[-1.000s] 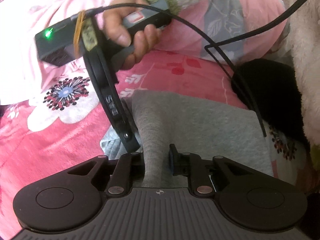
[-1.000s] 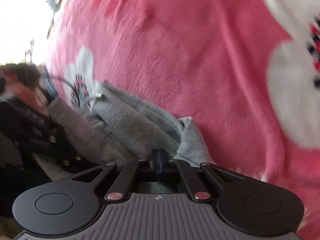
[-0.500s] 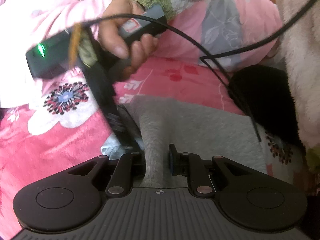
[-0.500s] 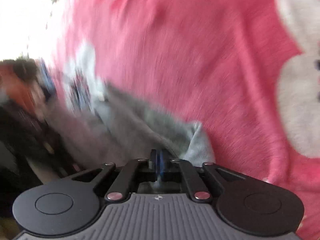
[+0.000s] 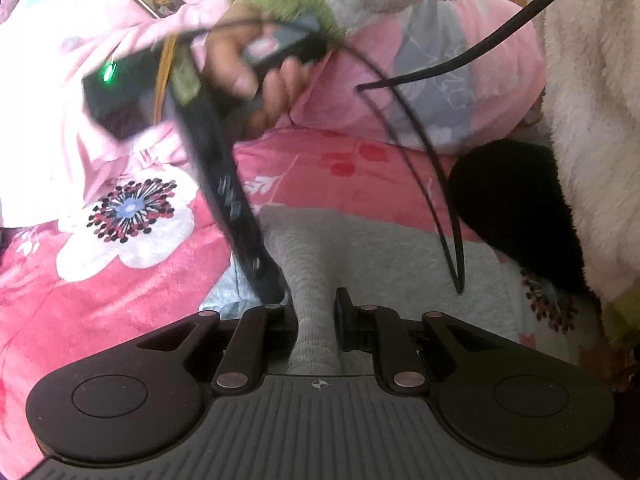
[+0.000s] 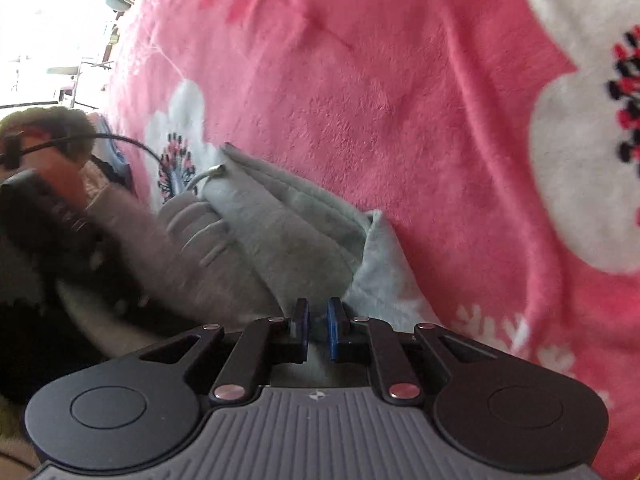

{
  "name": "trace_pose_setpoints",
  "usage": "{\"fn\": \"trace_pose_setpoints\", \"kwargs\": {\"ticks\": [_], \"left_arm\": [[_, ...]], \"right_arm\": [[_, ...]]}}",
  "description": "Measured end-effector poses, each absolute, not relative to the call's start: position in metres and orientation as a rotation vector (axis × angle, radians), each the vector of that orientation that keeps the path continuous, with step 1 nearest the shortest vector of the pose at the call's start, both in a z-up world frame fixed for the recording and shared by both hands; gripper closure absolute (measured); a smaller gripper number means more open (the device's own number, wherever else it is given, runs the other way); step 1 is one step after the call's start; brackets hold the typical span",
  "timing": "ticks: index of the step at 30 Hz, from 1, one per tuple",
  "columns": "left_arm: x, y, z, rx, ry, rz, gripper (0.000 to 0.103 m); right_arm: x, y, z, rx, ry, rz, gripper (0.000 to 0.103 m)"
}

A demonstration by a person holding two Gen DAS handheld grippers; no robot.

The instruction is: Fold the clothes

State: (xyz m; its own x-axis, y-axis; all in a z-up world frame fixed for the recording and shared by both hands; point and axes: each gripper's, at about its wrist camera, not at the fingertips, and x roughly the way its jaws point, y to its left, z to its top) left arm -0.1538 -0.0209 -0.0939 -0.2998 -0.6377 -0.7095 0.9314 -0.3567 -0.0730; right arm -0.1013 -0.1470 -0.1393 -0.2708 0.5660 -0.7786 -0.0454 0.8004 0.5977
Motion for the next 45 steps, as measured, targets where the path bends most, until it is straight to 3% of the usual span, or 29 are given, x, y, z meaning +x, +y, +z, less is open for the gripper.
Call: {"fn": "trace_pose_setpoints", "kwargs": {"ticks": [9, 18, 25, 27, 31, 35, 37, 45], "left_arm": [[-0.154, -0.02, -0.09, 0.685, 0.58, -1.862, 0.091], [-0.146, -0.02, -0.098, 0.685, 0.59, -1.841, 0.091], [-0.138, -0.025, -0.106, 0.698, 0.613, -1.814, 0.091], [-0.129, -0.026, -0.114, 0.683, 0.661, -1.794, 0.09], [-0.116, -0.028, -0.129, 0.645, 0.737, -1.777, 0.086], [-0.105, -0.031, -0.14, 0.628, 0.786, -1.746, 0.063], [-0.094, -0.033, -0.143, 0.575, 0.855, -1.731, 0.06], [-0.048, -0.017, -0.139, 0.281, 1.152, -1.614, 0.058]], "right_arm": [[-0.092, -0.128, -0.15, 0.271, 1.767, 0.637, 0.102], [-0.091, -0.181, -0.13, 0.442, 1.659, 0.584, 0.094], [-0.089, -0.175, -0.166, 0.492, 1.811, 0.604, 0.099], [-0.087, -0.188, -0.151, 0.517, 1.726, 0.6, 0.093], [-0.1, -0.221, -0.126, 0.586, 1.603, 0.549, 0.092], [-0.125, -0.239, -0.114, 0.646, 1.497, 0.432, 0.092], [-0.14, -0.245, -0.105, 0.692, 1.413, 0.392, 0.092], [-0.215, -0.218, -0.065, 0.67, 1.017, 0.388, 0.092]]}}
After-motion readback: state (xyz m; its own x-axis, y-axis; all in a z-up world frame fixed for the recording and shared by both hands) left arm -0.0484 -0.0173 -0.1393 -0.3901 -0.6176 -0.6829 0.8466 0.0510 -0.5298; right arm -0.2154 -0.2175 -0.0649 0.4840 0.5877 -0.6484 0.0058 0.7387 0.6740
